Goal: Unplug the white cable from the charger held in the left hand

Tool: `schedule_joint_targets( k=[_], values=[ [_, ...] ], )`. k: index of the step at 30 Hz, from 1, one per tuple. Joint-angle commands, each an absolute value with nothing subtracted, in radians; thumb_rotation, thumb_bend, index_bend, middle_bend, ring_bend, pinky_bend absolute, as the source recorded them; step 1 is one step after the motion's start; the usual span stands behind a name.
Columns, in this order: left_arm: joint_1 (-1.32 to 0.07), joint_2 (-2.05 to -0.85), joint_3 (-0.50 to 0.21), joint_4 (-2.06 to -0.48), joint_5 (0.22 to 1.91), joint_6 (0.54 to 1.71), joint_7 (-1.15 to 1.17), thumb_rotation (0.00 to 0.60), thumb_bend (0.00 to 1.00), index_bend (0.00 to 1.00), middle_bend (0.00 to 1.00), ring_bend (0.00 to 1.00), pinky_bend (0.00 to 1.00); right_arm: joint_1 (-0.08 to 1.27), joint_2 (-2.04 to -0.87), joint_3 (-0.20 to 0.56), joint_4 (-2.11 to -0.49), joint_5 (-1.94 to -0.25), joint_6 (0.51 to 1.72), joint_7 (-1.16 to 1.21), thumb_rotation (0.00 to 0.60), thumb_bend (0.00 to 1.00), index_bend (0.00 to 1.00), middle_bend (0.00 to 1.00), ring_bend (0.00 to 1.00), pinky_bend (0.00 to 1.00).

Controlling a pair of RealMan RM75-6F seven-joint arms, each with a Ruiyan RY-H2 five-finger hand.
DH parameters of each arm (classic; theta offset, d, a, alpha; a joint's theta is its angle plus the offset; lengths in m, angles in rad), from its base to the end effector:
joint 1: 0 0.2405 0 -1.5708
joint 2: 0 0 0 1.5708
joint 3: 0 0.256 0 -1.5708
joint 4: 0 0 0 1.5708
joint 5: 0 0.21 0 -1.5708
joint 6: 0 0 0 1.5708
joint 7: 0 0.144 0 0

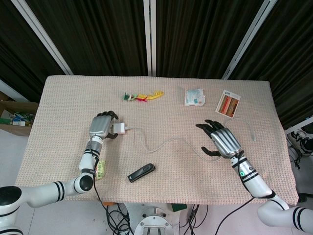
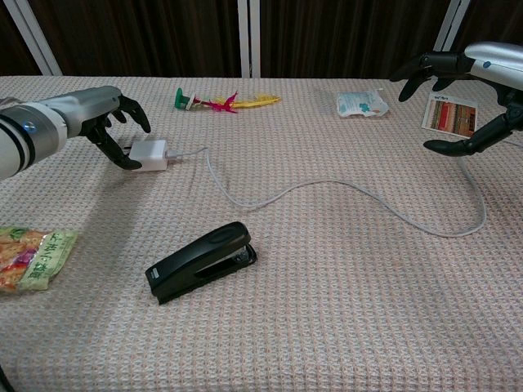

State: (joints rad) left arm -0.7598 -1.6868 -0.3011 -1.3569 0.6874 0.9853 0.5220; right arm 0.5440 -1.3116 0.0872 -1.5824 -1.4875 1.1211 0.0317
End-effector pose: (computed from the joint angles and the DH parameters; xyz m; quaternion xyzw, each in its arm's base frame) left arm -0.1708 0.3703 -0.0341 -0.6392 -0.4980 -0.3156 0.4938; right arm -0.1962 -0.2969 0.0564 0.7197 -0.3809 0.4407 0.3779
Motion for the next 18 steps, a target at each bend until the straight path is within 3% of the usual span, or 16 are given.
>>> schedule_joint_targets(
  k=[1,18],
  values=[
    [-0.761,-1.691,-0.295,-1.350,0.689,0.983,0.514,0.600,0.17,0.31,0.19,0.17,0.20,0.543,-1.312,0.087,-1.581,-1.486,1.120,0.033,0.600,0.30,0.22,0.27,0.10,0.22],
    [-0.774,-1.731,-0.283,-1.283,0.694,0.978,0.477,0.600,0.18,0.34,0.29,0.20,0.20,0.532,-1.307,0.085,-1.589,-1.488,1.130,0.030,0.600,0.30,0.22,0.27,0.10,0.22]
  ],
)
